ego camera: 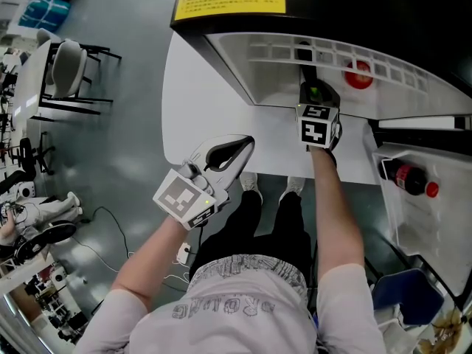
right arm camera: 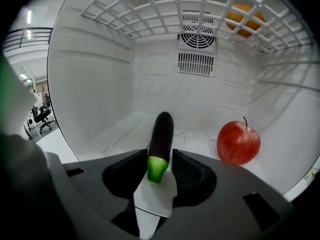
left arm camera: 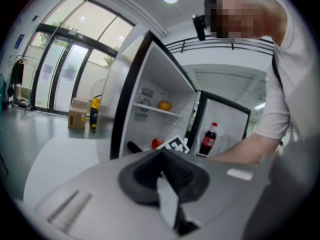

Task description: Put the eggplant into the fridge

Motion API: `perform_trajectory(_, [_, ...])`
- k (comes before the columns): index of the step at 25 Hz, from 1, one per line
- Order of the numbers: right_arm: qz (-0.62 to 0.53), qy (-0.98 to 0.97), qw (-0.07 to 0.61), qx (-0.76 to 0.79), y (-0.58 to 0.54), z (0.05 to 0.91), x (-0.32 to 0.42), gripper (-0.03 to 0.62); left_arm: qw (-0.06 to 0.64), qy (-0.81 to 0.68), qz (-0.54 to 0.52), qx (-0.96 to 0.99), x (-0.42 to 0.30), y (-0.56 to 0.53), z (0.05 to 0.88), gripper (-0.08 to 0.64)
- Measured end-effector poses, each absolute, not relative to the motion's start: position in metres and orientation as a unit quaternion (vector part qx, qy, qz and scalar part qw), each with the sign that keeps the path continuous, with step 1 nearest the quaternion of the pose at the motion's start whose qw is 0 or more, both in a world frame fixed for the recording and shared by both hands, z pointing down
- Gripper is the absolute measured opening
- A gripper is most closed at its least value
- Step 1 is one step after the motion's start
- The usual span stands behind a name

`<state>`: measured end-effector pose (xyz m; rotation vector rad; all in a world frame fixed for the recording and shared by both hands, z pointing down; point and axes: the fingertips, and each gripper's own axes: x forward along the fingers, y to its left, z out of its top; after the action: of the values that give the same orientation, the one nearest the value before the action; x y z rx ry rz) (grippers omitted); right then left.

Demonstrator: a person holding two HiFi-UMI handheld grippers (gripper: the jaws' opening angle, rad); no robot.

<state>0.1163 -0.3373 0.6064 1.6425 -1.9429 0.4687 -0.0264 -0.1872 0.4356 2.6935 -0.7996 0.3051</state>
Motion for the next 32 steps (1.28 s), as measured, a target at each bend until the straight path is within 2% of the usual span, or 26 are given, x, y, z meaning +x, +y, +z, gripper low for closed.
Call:
perform_trajectory(13, [0.179, -0.728, 0.261, 0.609, -0.335, 0.602, 0.114, 0.179, 0.157, -0.277, 0.107, 0.942, -0.028, -0.183, 0.434, 0.006])
perform_trajectory(32, [0.174, -0.728, 0.249, 0.615, -0.324, 0.586, 0.125, 0.179, 0.149, -0.272, 0.098, 0.946, -0.016, -0.177, 0.426, 0.007])
